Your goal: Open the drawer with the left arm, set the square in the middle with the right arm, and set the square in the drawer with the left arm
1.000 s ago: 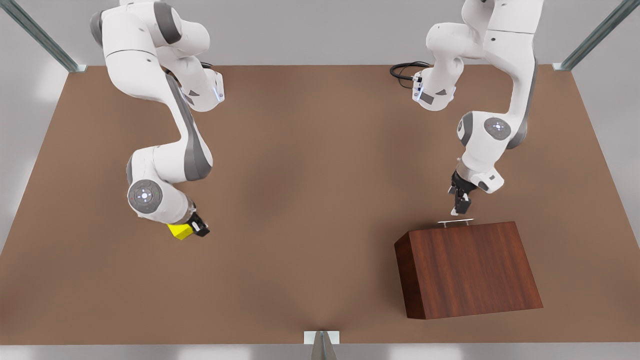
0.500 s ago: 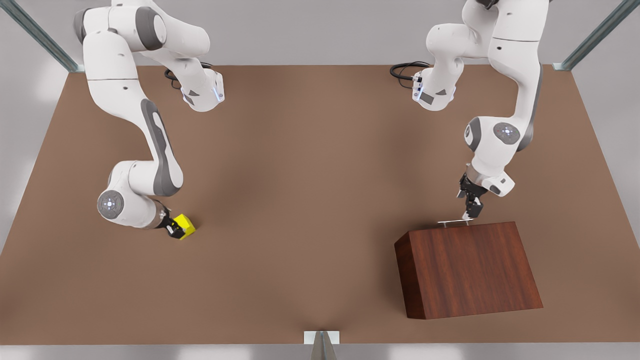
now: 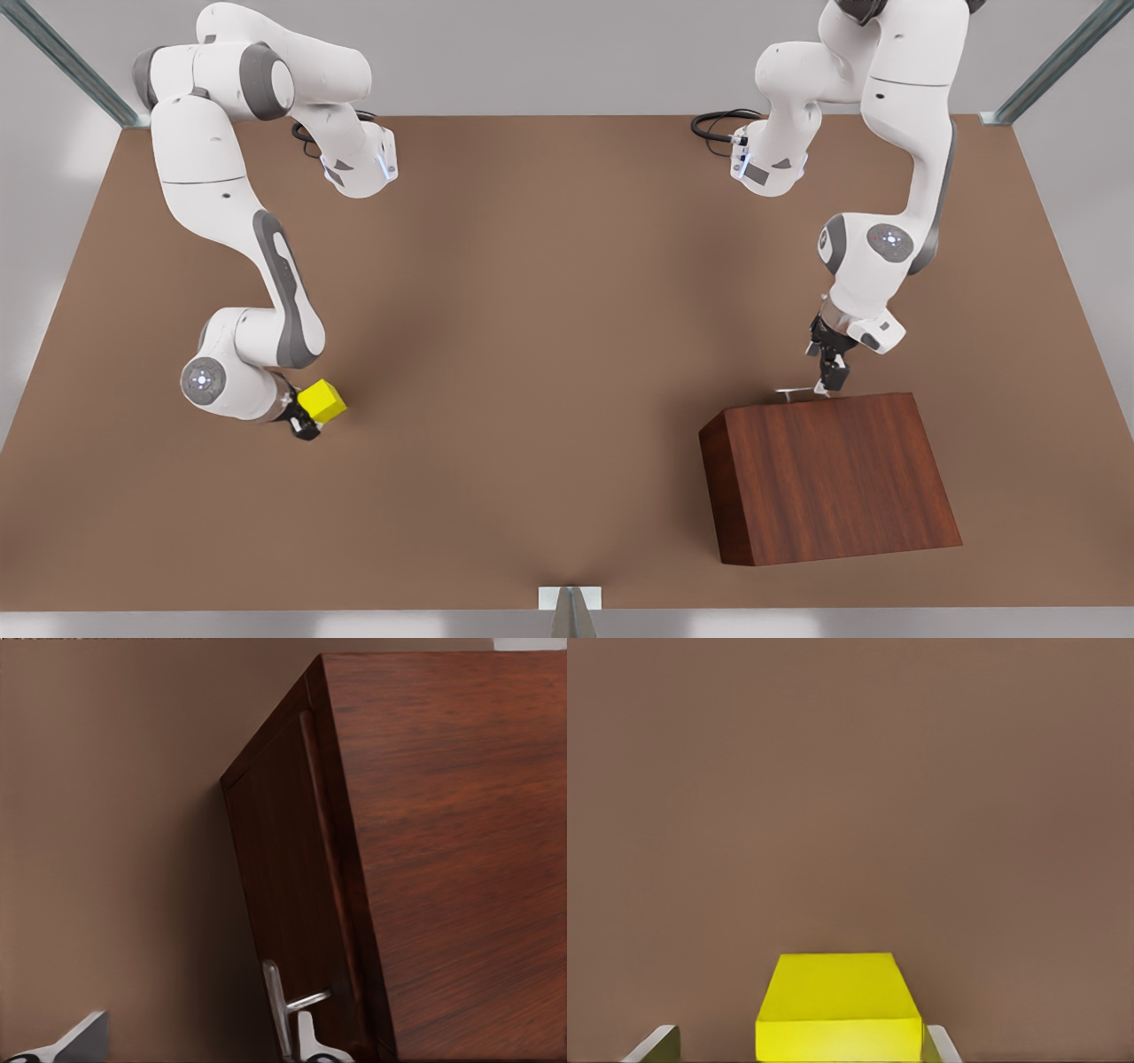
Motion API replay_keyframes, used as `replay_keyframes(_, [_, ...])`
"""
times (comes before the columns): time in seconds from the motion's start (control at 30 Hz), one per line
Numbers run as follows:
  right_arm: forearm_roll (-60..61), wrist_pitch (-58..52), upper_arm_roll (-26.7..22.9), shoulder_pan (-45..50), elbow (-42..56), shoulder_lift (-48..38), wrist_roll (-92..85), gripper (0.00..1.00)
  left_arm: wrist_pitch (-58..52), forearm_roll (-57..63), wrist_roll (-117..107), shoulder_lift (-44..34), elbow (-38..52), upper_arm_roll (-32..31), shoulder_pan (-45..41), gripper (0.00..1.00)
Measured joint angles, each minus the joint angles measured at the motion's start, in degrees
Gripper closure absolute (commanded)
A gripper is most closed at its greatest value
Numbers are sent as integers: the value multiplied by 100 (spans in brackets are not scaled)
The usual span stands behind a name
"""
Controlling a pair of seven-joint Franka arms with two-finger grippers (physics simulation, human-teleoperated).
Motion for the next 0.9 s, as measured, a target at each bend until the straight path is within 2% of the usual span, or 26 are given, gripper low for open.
replay_keyframes(0.53, [26, 89, 62, 17, -453, -57, -9, 0, -266, 26, -25, -46, -9, 0, -13, 0])
replay_keyframes(0.63, [304, 81, 62, 19, -475, -53, -8, 9, -406, 20, -26, -92, -9, -8, -12, 0])
replay_keyframes(0.67, [377, 95, 62, 17, -460, -45, -9, 19, -477, 18, -26, -122, -9, -9, -13, 0])
replay_keyframes(0.83, [497, 323, 62, -31, -442, 53, -65, 27, -844, -33, -128, -265, -25, -9, -51, 0])
replay_keyframes(0.9, [496, 353, 62, -36, -458, 105, -123, 27, -852, -47, -132, -249, -26, -18, -52, 0])
